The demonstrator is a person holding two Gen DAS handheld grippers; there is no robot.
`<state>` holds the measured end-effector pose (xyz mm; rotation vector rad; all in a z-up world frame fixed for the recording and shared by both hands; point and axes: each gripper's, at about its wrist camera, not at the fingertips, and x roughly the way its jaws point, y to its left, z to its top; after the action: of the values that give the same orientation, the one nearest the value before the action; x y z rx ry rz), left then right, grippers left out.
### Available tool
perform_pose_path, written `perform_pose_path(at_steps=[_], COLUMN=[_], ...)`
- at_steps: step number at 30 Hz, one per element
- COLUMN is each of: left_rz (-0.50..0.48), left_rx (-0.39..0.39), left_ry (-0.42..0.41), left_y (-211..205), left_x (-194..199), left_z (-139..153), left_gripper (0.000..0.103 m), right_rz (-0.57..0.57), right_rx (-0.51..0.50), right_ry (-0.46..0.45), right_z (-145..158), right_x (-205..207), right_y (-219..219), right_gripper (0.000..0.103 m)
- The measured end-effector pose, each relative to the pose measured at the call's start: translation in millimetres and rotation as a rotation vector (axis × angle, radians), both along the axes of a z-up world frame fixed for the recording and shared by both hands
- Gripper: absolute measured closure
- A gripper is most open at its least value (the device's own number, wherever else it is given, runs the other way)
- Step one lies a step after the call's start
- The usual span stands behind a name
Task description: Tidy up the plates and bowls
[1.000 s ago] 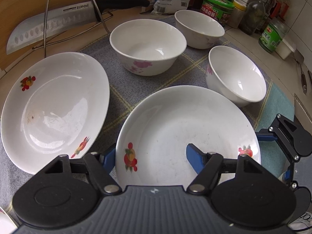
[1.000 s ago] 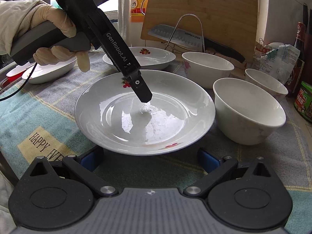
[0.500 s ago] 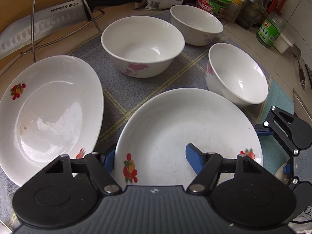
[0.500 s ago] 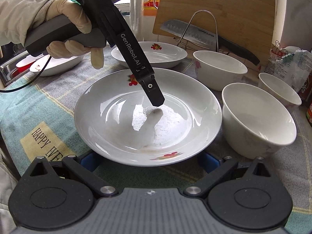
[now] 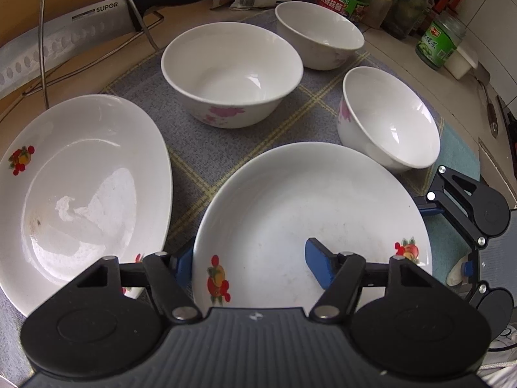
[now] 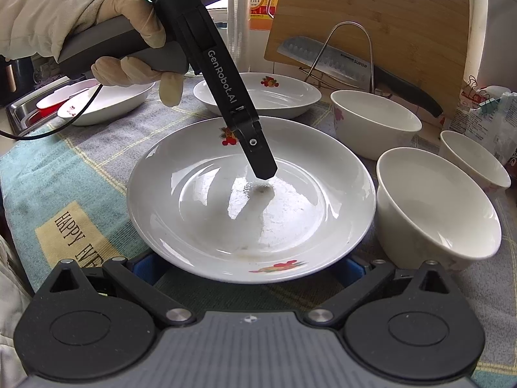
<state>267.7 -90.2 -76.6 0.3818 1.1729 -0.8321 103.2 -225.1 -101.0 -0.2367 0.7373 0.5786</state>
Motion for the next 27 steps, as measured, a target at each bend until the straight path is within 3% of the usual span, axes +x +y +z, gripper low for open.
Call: perform_pose_path(at_steps=[27], left_rz=[-0.032], left_rx=[-0.022], left_ry=[0.001], left_y=[9.0], left_x=[-1.6], left_z=[1.6], left_gripper=[0.035], right_rz=[-0.042], right_rx=[-0.010], right_ry=[0.018], right_z=[1.2], right_x=[-2.7], right_y=[7.0], right_gripper=[0.000])
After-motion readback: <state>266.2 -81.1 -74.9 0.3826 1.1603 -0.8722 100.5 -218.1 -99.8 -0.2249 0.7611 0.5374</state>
